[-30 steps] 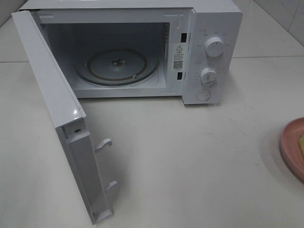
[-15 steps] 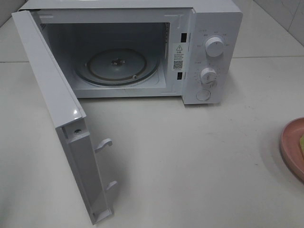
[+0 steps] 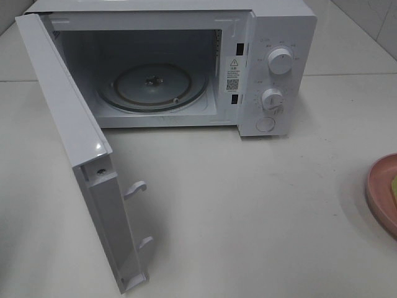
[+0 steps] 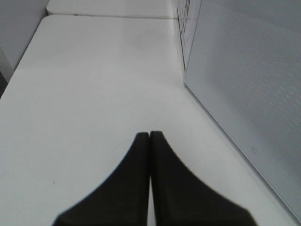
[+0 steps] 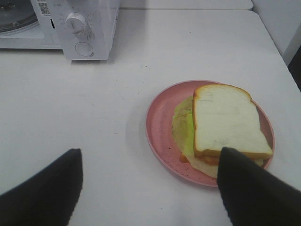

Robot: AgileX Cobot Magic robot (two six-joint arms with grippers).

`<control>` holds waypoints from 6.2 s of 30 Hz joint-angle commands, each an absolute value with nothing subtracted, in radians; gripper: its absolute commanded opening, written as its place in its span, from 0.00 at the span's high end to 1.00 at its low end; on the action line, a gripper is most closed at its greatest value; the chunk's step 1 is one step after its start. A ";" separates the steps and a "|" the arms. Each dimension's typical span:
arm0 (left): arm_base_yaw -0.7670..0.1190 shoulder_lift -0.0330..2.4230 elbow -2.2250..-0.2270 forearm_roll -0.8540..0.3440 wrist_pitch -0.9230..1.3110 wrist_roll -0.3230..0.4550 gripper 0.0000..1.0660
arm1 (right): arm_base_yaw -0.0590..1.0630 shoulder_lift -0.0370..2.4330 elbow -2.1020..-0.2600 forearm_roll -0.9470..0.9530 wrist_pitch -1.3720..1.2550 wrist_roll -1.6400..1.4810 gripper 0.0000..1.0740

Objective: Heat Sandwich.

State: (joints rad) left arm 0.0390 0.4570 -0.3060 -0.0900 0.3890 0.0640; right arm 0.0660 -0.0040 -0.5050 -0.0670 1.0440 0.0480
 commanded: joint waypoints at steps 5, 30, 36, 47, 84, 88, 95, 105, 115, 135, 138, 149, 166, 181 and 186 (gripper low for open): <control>0.041 0.582 -0.190 -0.091 -0.033 0.062 1.00 | 0.058 -0.031 -0.504 -0.073 1.031 0.052 0.29; -0.173 1.266 -0.234 0.153 -0.725 -0.023 1.00 | 0.058 -0.031 -0.504 -0.073 1.031 0.052 0.29; -0.276 1.375 -0.290 0.153 -0.785 -0.039 1.00 | 0.058 -0.031 -0.504 -0.073 1.031 0.052 0.29; -0.385 1.498 -0.367 0.150 -0.817 -0.039 1.00 | 0.058 -0.031 -0.504 -0.073 1.031 0.052 0.29; -0.688 1.879 -0.865 -0.190 -0.793 -0.006 1.00 | 0.058 -0.031 -0.504 -0.074 1.031 0.053 0.29; -0.697 1.910 -0.914 -0.195 -0.780 -0.010 1.00 | 0.058 -0.031 -0.504 -0.074 1.031 0.053 0.29; -0.698 1.962 -1.000 -0.197 -0.754 -0.010 1.00 | 0.058 -0.031 -0.504 -0.074 1.031 0.053 0.29; -0.691 2.015 -1.100 -0.210 -0.726 0.000 1.00 | 0.058 -0.031 -0.504 -0.074 1.031 0.055 0.29; -0.672 2.042 -1.161 -0.226 -0.683 -0.008 1.00 | 0.058 -0.031 -0.504 -0.074 1.031 0.054 0.29; -0.710 1.999 -1.107 -0.192 -0.680 -0.009 1.00 | 0.058 -0.031 -0.504 -0.074 1.031 0.053 0.29; -0.721 1.963 -1.050 -0.196 -0.680 -0.009 1.00 | 0.058 -0.031 -0.504 -0.074 1.031 0.053 0.29; -0.733 1.839 -0.875 -0.192 -0.676 -0.009 1.00 | 0.058 -0.031 -0.504 -0.074 1.031 0.053 0.29; -0.730 1.614 -0.773 -0.154 0.019 0.017 0.01 | 0.058 -0.031 -0.504 -0.074 1.031 0.053 0.29; -0.670 1.392 -0.773 0.073 0.499 -0.047 0.01 | 0.058 -0.031 -0.504 -0.074 1.031 0.053 0.29; -0.534 1.330 -0.773 0.045 0.623 -0.062 0.01 | 0.058 -0.031 -0.504 -0.074 1.031 0.053 0.29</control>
